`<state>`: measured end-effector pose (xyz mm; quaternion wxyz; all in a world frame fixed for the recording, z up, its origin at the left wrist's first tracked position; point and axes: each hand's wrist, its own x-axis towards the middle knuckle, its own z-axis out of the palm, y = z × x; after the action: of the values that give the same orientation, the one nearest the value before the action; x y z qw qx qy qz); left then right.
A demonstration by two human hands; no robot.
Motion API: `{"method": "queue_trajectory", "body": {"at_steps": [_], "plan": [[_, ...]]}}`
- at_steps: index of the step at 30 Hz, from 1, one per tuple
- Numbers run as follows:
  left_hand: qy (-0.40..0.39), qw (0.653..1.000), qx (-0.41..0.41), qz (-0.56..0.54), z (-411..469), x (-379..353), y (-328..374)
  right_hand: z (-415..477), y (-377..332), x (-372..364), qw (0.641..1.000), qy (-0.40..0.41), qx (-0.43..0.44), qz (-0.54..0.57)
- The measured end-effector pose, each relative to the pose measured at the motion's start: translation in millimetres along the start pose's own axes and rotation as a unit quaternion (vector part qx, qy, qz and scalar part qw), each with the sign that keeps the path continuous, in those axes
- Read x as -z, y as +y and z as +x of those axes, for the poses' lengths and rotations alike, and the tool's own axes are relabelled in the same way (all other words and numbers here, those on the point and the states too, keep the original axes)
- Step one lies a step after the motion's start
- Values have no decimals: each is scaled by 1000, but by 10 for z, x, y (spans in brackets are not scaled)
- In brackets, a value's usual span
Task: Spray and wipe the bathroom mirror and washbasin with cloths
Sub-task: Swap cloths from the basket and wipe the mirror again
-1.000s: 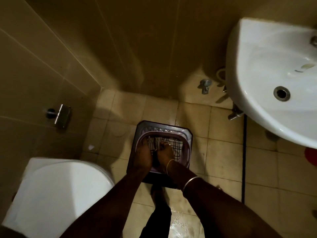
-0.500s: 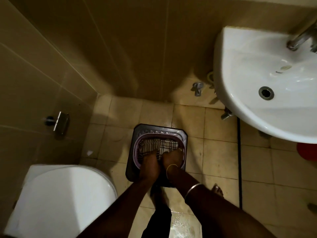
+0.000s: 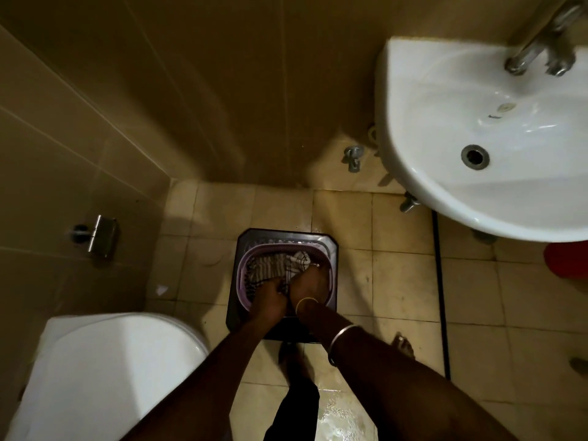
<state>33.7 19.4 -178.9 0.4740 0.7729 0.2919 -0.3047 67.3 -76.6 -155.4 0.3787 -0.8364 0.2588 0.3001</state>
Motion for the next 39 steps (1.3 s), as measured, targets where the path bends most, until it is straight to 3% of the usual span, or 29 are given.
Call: {"method": "queue_trajectory", "body": {"at_steps": [4, 9, 17, 24, 33, 35, 39], "plan": [[13, 1000, -17, -14, -254, 61, 276, -300, -21, 283, 999, -5, 19, 29], [53, 993, -86, -60, -502, 98, 673, -476, 9, 815, 972, 86, 31, 215], [-7, 973, -125, -195, -1012, 46, 1728, -557, -145, 1959, 894, 16, 74, 441], [43, 944, -221, -242, -1463, -281, 2535, -682, -116, 2900, 858, -17, 143, 493], [44, 909, -393, -129, -1877, -961, 3427, -582, 75, 4004, 842, -79, 158, 509], [17, 911, -390, -129, -1958, -1125, 3642, -520, 145, 4191, 824, -125, 145, 533], [7, 943, -276, -186, -1999, -1423, 4083, -390, 283, 4569, 791, -196, 142, 562]]}}
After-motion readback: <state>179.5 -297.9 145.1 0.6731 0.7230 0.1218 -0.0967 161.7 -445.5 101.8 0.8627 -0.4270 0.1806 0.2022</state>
